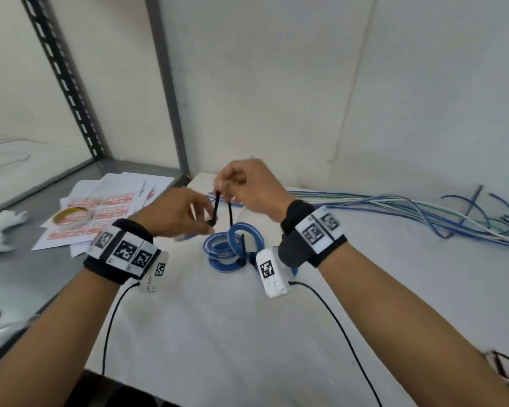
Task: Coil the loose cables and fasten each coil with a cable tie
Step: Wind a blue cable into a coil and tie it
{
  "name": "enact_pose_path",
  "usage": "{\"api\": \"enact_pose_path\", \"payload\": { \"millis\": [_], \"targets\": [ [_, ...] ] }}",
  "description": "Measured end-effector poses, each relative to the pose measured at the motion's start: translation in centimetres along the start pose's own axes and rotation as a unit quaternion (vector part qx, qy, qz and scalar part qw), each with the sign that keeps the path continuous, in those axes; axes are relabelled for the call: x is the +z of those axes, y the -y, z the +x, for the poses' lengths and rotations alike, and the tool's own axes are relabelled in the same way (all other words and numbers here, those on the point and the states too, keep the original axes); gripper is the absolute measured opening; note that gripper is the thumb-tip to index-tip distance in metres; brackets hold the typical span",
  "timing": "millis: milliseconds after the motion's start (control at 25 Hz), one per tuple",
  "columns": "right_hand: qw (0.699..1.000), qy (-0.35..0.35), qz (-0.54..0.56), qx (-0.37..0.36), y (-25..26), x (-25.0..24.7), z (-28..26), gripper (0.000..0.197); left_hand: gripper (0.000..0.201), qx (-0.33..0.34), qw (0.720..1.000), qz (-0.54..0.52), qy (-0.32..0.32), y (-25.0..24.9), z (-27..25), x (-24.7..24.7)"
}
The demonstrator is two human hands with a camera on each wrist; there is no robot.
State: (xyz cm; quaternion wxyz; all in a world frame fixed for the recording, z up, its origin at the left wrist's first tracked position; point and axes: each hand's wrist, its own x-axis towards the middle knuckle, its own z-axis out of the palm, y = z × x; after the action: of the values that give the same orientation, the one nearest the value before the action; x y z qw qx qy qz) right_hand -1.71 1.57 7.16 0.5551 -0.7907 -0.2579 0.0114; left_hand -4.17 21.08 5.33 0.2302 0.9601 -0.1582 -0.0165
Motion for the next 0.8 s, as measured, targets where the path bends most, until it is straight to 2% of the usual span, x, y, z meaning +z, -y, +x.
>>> {"api": "enact_pose_path", "payload": {
  "millis": [120, 240, 360, 480, 640, 720, 800],
  "targets": [
    [0.991, 0.096, -0.092, 0.024, -1.7, 3.7, 0.0, 0.008, 0.031, -0.096, 0.993, -0.002, 0.073, 3.1, -1.8, 3.2],
    [0.978, 0.151, -0.140, 0.024, -2.6, 5.0, -0.3, 0.009, 0.040, -0.117, 0.989, 0.017, 0.092, 3.6, -2.6, 6.2],
    [0.958, 0.189, -0.214, 0.022, -2.6, 4.2, -0.4, 0.010, 0.041, -0.124, 0.985, -0.051, 0.110, 3.0, -2.5, 6.0],
    [0.967, 0.154, -0.202, 0.025, -2.7, 2.2, -0.3, 0.005, 0.020, -0.082, 0.993, -0.033, 0.080, 2.4, -1.6, 3.3],
    [0.983, 0.054, -0.152, 0.084, -4.5, -2.6, 0.3, 0.005, 0.002, -0.054, 0.997, -0.035, -0.045, 0.3, 2.4, 1.0],
    [0.977, 0.026, -0.165, 0.129, -6.8, -5.1, 0.6, 0.004, 0.007, -0.046, 0.996, -0.052, -0.050, -0.4, 5.6, 1.5],
    [0.965, 0.012, -0.194, 0.177, -9.6, -7.1, 0.9, 0.010, 0.013, -0.052, 0.996, -0.064, -0.017, -0.6, 8.7, 2.7]
  ]
}}
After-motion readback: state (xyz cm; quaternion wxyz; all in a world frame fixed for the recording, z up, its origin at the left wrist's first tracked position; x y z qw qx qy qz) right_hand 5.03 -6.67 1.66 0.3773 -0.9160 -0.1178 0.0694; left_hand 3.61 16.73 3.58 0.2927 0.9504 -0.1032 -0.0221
